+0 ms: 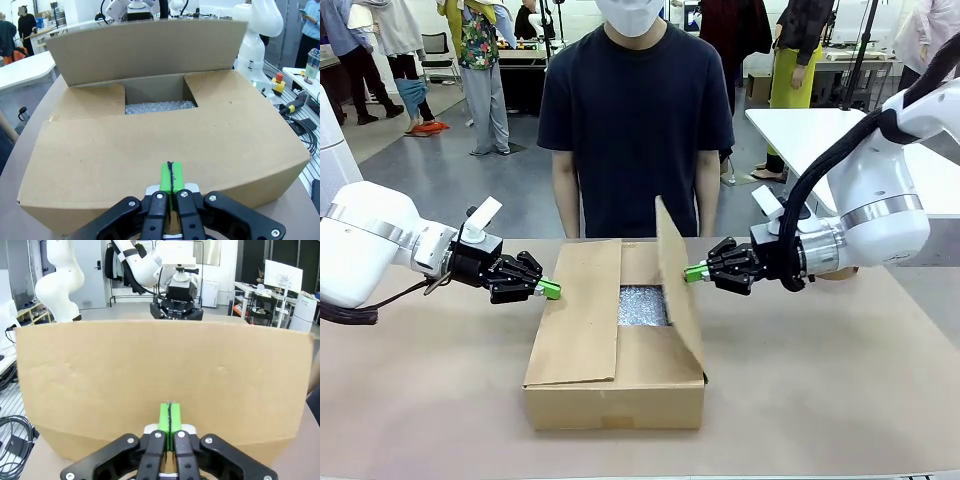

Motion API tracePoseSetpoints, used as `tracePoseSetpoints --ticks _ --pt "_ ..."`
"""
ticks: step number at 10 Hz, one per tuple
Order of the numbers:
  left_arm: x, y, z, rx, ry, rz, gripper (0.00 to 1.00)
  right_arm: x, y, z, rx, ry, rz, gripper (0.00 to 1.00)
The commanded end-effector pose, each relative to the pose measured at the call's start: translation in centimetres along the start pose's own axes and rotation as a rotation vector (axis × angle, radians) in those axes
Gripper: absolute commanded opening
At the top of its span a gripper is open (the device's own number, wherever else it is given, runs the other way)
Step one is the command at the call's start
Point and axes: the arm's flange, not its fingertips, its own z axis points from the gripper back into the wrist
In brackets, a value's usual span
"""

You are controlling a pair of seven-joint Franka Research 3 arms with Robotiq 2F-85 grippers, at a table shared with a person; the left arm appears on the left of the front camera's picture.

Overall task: Wrap the clocks to prevent damage.
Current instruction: Push the left (or right) flap of the Package Box to close it.

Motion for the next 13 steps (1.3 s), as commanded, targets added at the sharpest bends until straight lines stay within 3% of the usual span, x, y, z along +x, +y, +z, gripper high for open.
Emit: tracePoseSetpoints --ticks 1,5,7,8,9,13 --pt "-0.3 0.0 -0.3 0.009 -0.001 0.006 0.00 -0.2 -1.0 -1.6 -0.009 0.013 -0.026 0.01" --pt "-0.3 0.0 -0.3 0.009 -0.001 0.006 0.00 -3.8 -2.2 -2.2 0.004 0.095 -0.081 0.01" --pt "-0.3 0.0 -0.3 0.009 -0.001 0.006 0.00 -4.3 -2.1 -1.4 0.106 0.147 -0.044 0.01" --pt "-0.3 0.0 -0.3 0.009 -0.001 0.006 0.00 -4.2 -2.7 1.1 0.148 0.153 -0.007 0.01" --pt "-0.3 0.0 -0.3 0.009 -0.001 0.006 0.00 -2.1 -1.6 -1.9 0.052 0.050 -0.045 0.01" --pt "-0.3 0.0 -0.3 0.009 -0.001 0.006 0.00 -2.1 -1.6 -1.9 0.052 0.050 -0.045 0.01"
